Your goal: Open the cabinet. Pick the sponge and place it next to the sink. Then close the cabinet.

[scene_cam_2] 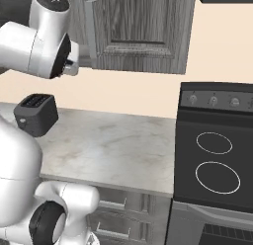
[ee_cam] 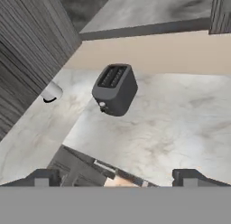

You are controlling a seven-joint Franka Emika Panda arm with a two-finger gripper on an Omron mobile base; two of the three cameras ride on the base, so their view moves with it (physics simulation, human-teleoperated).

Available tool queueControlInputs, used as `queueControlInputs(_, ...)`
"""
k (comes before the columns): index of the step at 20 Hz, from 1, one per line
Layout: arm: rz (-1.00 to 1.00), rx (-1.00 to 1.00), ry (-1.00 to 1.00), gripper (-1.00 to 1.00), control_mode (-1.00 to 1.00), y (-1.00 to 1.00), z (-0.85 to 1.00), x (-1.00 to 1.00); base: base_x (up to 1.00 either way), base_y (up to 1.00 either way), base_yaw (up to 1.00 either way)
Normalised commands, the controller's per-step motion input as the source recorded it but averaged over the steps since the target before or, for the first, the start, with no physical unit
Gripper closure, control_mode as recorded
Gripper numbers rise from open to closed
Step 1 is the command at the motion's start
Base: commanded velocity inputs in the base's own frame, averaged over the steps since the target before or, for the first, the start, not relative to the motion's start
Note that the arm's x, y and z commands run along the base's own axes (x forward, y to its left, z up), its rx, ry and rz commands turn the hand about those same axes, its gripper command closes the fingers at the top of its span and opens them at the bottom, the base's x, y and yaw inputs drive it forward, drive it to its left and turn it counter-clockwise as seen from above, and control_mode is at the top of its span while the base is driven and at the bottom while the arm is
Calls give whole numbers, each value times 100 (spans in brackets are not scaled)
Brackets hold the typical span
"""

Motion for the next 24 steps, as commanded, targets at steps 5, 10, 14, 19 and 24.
queueControlInputs(5,-40,-8,-14,-100,-100,-9,47,0,0,0,0)
queueControlInputs(10,-51,-4,-3,-100,-100,-2,16,0,0,0,0)
queueControlInputs(14,-55,-4,-10,-100,-100,-6,-2,0,0,0,0)
queueControlInputs(19,-40,0,-19,-100,-100,-1,0,0,0,0,0)
queueControlInputs(24,-2,0,-3,-100,-100,-25,0,0,0,0,0)
